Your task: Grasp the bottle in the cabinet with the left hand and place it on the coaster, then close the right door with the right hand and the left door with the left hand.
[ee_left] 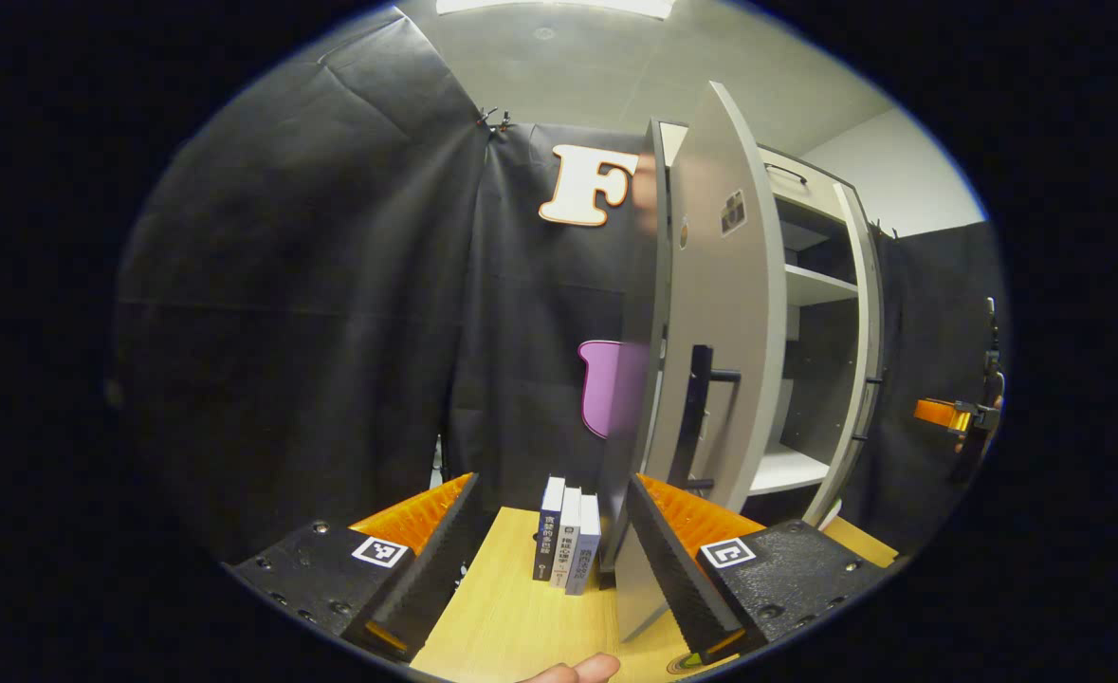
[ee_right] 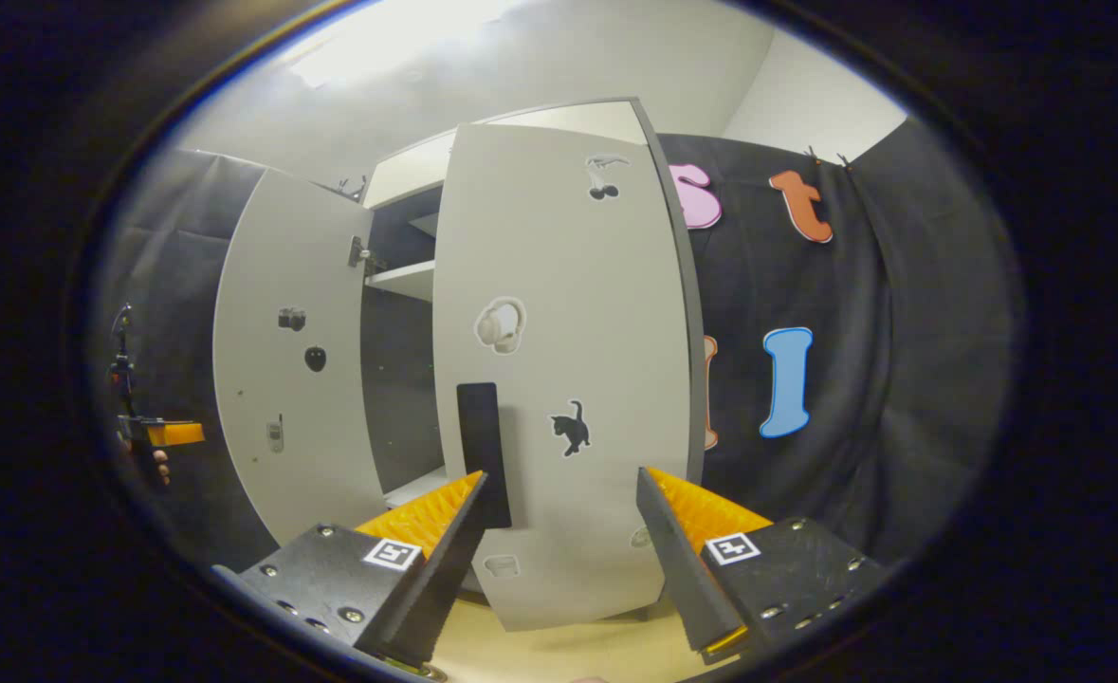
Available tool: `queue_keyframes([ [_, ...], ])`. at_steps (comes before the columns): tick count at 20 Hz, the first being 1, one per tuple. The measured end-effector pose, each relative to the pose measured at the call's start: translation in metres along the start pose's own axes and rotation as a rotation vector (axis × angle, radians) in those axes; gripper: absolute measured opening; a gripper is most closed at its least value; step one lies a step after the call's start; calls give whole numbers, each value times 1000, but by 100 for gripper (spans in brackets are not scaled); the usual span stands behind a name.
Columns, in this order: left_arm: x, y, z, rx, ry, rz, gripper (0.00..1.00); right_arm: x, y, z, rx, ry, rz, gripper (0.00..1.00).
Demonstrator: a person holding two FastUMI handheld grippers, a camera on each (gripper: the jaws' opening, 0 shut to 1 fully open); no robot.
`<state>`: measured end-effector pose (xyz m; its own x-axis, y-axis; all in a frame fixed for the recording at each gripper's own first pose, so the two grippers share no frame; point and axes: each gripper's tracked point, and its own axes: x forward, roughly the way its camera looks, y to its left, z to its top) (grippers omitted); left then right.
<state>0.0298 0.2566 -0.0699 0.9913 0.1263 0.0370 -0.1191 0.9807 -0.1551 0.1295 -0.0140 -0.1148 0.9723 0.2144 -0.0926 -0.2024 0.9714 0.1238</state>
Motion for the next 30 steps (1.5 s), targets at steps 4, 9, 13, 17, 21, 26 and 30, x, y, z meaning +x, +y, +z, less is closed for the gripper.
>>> queue_keyframes([
  [4, 25, 2, 11, -7, -15, -5, 96, -23, -3, 11, 84, 12, -57, 93],
  [9, 48, -24, 0, -67, 61, -61, 96, -58, 0, 35, 92, -30, -59, 93],
  [13, 55, -47, -10, -162, 107, -80, 93, -85, -5, 38, -2, -44, -79, 93],
  [17, 54, -72, -8, -141, 121, -130, 87, -102, 3, 36, -53, -56, -52, 93],
  [21, 52, -110, -5, -21, 108, -165, 94, -110, 8, 30, -96, -51, -26, 93],
  [26, 56, -141, -12, 2, 120, -189, 94, -117, 4, 35, -98, -51, -11, 93],
  [30, 58, -150, -10, 18, 118, -198, 94, -122, -4, 35, -101, -48, -26, 93],
])
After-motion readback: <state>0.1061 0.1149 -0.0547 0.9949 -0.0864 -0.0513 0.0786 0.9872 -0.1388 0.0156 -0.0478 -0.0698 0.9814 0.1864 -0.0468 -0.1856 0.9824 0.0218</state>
